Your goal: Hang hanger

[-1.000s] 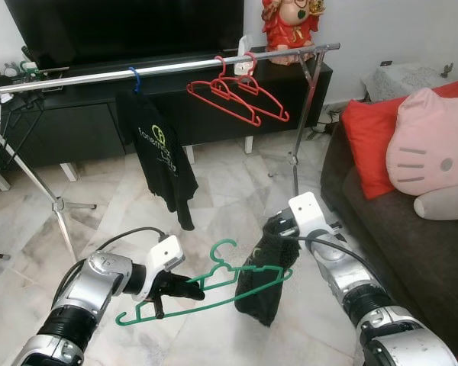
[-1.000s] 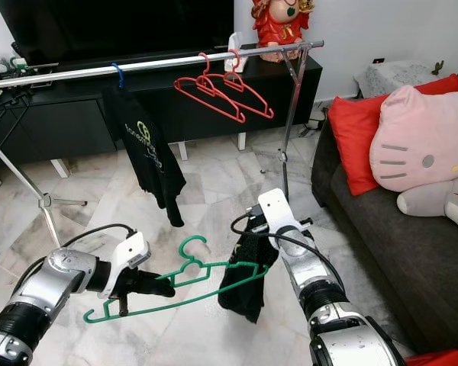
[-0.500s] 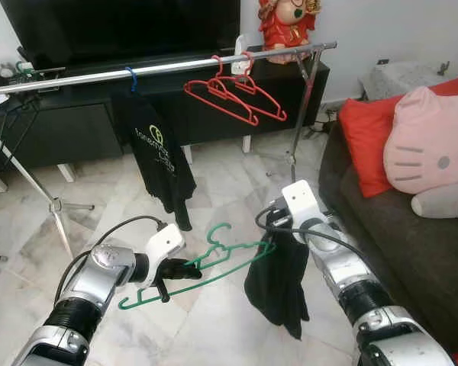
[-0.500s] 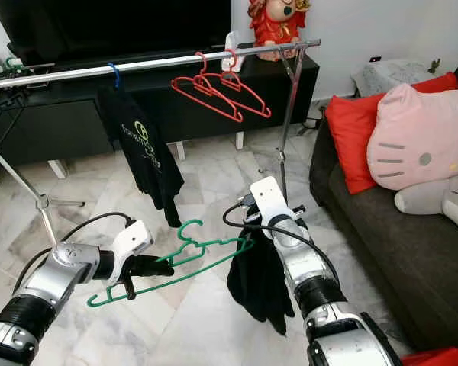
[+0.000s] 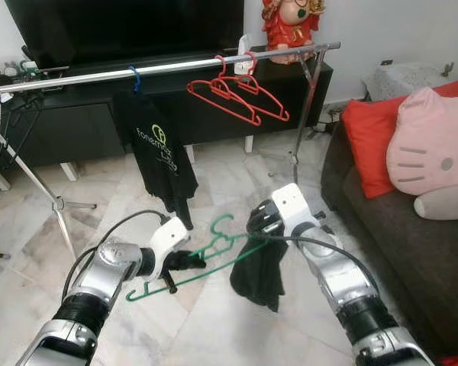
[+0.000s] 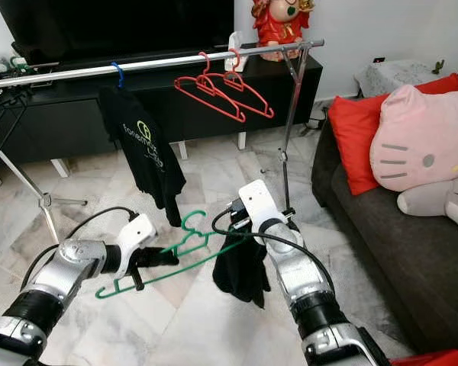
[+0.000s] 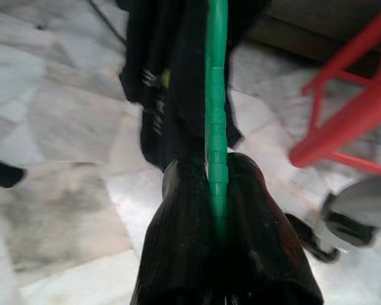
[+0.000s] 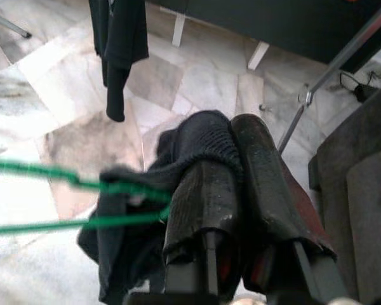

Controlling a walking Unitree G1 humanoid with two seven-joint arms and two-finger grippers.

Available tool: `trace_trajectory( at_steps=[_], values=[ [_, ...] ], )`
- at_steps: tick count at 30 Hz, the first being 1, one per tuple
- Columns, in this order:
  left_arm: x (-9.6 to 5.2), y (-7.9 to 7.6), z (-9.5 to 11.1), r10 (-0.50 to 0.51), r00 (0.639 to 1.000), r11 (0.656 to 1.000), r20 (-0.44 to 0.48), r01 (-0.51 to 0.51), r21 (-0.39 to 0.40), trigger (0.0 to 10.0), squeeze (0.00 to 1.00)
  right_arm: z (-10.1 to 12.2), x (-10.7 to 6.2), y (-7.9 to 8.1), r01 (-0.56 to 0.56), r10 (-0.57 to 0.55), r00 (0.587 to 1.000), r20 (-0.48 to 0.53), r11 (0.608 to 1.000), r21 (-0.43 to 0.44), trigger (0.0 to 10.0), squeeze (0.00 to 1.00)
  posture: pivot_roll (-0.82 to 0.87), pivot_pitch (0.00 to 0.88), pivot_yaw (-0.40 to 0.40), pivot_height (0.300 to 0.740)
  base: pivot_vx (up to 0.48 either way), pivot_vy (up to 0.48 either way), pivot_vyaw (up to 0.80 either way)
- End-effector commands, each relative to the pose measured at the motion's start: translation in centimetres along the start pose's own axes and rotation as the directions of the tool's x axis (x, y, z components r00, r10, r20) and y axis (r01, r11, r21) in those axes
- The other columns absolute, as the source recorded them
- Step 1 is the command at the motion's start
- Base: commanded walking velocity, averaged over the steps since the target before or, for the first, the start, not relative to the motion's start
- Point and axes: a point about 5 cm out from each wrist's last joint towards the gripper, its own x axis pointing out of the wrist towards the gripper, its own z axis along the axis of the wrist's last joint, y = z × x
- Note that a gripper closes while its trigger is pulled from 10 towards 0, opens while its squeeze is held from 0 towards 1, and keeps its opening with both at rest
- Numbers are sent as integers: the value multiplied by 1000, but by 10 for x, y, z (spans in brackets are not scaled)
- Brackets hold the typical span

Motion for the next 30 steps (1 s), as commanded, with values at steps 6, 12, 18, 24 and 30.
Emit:
trace_trajectory(
  at_steps=[6,12,18,24,30],
  values=[
    [-3,16,9,135,990,991,31,-135,1,10000,0,7,-6,0,1,-1,1000,15,1000,-17,10000,0,-127,0,34,740,0,0,0],
    [-4,15,10,107,994,994,27,-107,13,10000,0,7,-8,-2,17,-17,1000,0,999,-38,10000,0,-124,0,33,740,0,0,0],
    [-2,15,13,121,991,993,54,-121,-3,10000,0,17,-12,5,-31,32,999,28,999,-20,10000,0,-122,0,33,740,0,0,0],
    [2,7,14,47,996,998,81,-43,-49,10000,0,29,-20,12,-80,81,996,38,997,-14,10000,0,-125,0,34,740,0,0,0],
    [3,0,12,-21,997,997,80,26,-69,10000,0,35,-26,20,-115,113,992,46,993,35,10000,0,-127,0,34,740,0,0,0]
  ],
)
